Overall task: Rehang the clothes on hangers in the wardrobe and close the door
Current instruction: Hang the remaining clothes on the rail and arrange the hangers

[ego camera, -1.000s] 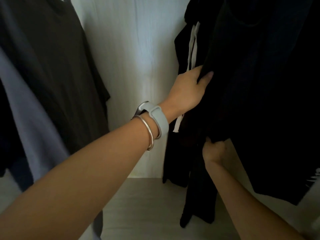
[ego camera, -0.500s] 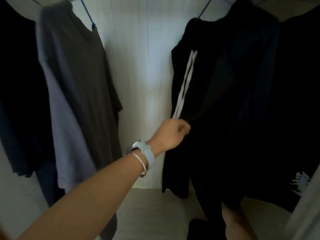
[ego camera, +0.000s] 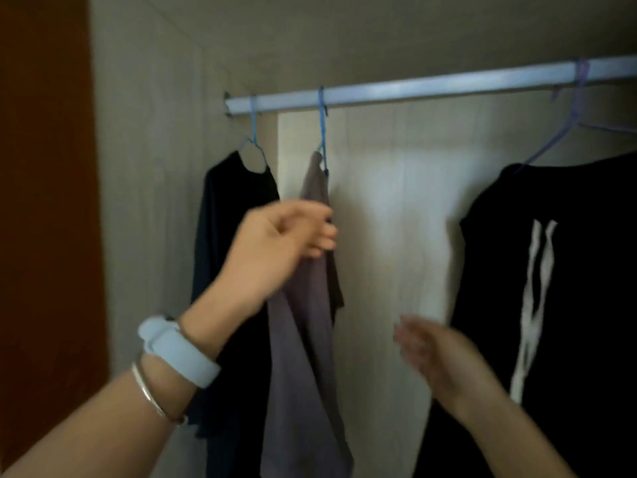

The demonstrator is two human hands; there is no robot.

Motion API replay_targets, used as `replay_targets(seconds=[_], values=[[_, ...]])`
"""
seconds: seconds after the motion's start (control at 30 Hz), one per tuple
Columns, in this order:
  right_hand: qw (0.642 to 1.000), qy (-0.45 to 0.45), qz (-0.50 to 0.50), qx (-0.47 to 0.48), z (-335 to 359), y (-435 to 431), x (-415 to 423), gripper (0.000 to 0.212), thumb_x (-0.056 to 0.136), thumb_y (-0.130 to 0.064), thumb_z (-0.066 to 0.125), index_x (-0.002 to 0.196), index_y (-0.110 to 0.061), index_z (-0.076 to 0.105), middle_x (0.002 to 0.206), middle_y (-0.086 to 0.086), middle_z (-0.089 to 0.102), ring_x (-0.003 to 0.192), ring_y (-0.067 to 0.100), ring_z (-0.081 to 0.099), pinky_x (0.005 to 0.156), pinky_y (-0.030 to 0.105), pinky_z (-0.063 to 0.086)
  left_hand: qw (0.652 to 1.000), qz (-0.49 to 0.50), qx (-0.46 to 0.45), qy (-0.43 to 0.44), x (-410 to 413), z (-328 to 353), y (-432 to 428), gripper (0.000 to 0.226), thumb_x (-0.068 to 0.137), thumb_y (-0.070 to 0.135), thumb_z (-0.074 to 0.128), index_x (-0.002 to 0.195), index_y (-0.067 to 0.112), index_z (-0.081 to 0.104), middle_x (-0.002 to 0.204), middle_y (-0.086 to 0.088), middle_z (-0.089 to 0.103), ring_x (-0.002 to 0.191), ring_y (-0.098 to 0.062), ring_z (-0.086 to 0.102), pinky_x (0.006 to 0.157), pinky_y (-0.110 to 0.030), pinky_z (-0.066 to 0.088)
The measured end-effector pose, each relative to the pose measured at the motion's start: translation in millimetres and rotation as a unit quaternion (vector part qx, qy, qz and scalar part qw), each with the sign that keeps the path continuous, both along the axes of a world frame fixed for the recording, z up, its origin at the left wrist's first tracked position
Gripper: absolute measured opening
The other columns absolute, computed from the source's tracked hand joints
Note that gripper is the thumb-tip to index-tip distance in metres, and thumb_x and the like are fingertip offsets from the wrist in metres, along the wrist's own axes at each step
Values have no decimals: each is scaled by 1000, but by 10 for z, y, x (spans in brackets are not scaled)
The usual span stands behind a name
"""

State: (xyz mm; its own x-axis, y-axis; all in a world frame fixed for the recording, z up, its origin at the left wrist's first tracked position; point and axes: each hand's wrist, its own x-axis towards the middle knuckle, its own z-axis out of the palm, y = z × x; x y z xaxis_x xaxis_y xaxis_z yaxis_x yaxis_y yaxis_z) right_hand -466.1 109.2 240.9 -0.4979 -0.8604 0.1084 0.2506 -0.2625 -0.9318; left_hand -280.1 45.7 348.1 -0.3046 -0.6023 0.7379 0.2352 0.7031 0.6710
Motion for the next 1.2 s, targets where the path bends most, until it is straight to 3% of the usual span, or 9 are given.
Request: replay_targets(seconds=[0.13,0.3,0.4,0.57,0.67,0.87,1.0,1.1,1.2], values=[[979,158,-70,-104,1238,-401,560,18,91,-18,50,79,-16,63,76,-2,68,86,16,63,81,24,50,990,111,26,81,611,765,-532,24,91,9,49,71,18,58,53,4,64,47,-5,58,48,-13,47],[953,262,-112,-100,2072,-823,1055,52,89,-33,54,127,2,49,127,21,55,112,30,55,91,41,45,923,338,-29,-182,691,1205,-1266,14,88,12,52,83,5,63,95,-16,60,88,-24,58,74,-31,44],[957,261,-103,-69,2292,-1104,1102,51,86,-24,60,129,-2,44,108,7,52,102,22,51,75,31,36,909,315,-16,-274,565,1267,-1438,25,90,9,47,101,-9,60,113,-28,61,105,-39,58,82,-39,46],[961,256,-108,-13,2308,-1383,1051,23,87,-1,54,109,2,50,72,7,49,80,23,60,65,28,49,921,245,16,-303,468,1264,-1549,27,91,3,39,67,3,50,69,-14,51,58,-26,50,47,-28,40],[961,252,-115,-11,2250,-1585,1045,21,90,1,45,110,-4,48,69,10,51,57,19,50,53,25,42,904,287,-41,-314,442,1199,-1602,27,92,3,38,104,-11,58,112,-27,60,104,-39,58,82,-38,47],[945,294,-143,3,2211,-1949,1252,25,87,0,39,64,-8,35,66,9,42,55,18,37,46,24,28,875,354,-54,-325,596,1202,-1873,31,92,4,39,111,-14,54,125,-29,55,115,-40,54,91,-37,44],[943,310,-123,-17,2209,-2159,1472,12,87,1,38,88,-3,49,64,5,38,56,18,37,49,26,30,865,373,-57,-329,697,1212,-1998,31,92,6,39,110,-13,55,124,-29,56,114,-40,55,88,-35,45],[940,320,-114,-19,2214,-2270,1615,31,89,0,39,118,3,49,85,13,51,85,28,51,70,29,38,855,379,-70,-347,751,1231,-2057,31,92,7,40,109,-11,58,122,-28,58,110,-39,56,83,-34,45],[936,336,-109,-6,2201,-2324,1706,14,91,-3,38,87,-2,52,83,11,49,89,25,47,71,29,37,845,380,-90,-365,803,1241,-2105,28,93,9,40,104,-5,62,117,-24,61,96,-34,58,75,-32,41]])
